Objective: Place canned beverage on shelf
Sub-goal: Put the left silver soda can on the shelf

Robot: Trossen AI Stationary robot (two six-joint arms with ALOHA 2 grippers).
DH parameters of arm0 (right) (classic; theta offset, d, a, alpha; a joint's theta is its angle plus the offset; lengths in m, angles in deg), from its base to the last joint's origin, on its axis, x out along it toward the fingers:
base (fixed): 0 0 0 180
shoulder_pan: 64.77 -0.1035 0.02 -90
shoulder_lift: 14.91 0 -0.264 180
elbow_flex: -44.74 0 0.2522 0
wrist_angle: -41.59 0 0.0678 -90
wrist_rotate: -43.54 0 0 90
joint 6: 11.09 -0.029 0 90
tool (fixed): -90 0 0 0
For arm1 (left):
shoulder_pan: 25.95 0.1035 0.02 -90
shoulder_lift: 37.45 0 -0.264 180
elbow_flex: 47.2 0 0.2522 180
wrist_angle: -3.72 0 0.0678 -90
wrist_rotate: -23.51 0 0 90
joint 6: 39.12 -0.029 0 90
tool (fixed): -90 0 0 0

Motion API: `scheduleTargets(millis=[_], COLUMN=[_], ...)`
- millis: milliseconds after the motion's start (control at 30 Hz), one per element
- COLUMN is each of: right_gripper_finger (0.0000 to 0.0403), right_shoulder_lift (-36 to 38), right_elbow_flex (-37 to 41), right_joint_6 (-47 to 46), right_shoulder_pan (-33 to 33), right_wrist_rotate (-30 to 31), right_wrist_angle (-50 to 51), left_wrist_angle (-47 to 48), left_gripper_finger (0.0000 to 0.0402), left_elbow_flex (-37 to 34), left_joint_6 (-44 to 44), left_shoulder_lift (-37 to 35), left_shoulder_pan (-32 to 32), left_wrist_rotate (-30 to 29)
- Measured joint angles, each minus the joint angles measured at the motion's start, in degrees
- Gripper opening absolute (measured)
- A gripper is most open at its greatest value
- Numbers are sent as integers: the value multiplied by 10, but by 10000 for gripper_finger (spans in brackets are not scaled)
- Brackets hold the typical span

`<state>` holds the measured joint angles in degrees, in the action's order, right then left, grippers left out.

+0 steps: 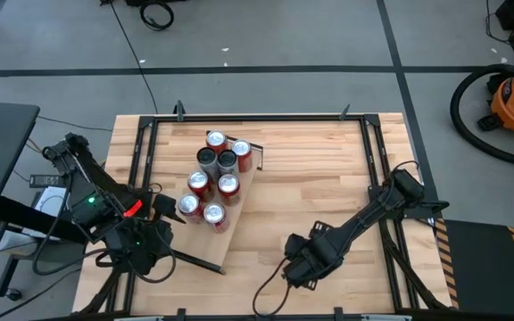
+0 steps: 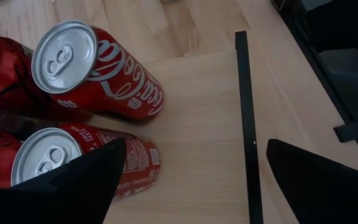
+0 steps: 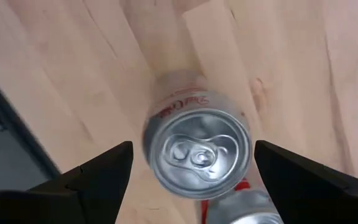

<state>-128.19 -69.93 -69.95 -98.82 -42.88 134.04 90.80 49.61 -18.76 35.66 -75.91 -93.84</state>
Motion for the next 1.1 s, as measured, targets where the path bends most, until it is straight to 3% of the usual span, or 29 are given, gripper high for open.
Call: scheduleTargets(millis=[300, 700, 833, 933, 1100], right_gripper_finger=[346, 346, 346, 346, 346], right_shoulder_lift=[0, 0, 0, 0, 1], right_elbow_flex=[36, 75, 46, 18, 1], right_joint_6=[-31, -164, -109, -10, 96], right_shoulder_pan=[17, 94, 105, 106, 85], right_wrist_rotate=[45, 74, 95, 103, 59], right_wrist_angle=[-3, 39, 48, 48, 60], left_wrist_angle=[0, -1, -1, -1, -1], left_gripper_finger=[400, 400, 400, 400, 400], left_elbow_flex=[0, 0, 0, 0, 0], left_joint_6=[0, 1, 1, 1, 11], left_shoulder_lift=[0, 0, 0, 0, 0], left_shoulder_pan=[0, 0, 0, 0, 0], left_wrist_rotate=[0, 0, 0, 0, 0])
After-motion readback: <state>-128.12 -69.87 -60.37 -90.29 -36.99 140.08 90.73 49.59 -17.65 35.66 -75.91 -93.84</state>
